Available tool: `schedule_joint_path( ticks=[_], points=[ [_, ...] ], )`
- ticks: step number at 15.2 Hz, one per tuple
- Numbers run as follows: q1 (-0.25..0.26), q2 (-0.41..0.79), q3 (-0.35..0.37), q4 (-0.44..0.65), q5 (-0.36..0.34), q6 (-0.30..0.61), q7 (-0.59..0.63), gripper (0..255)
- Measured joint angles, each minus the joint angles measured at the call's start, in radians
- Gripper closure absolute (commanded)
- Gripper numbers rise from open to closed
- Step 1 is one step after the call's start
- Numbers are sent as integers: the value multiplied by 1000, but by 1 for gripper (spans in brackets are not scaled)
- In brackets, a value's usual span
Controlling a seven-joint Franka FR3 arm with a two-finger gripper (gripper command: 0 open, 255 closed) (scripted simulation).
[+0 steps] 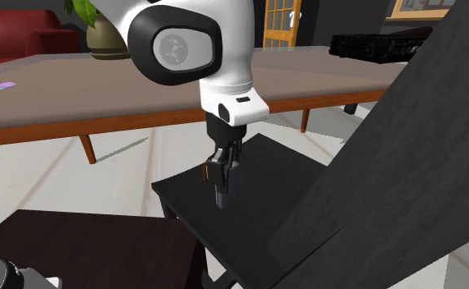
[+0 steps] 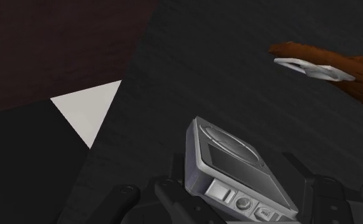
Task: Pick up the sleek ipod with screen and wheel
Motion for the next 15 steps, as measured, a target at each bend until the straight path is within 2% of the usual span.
schedule_joint_path(
  ticks=[15],
  points=[
    [38,-178,-69,75,57,-244,-56,255]
  ],
)
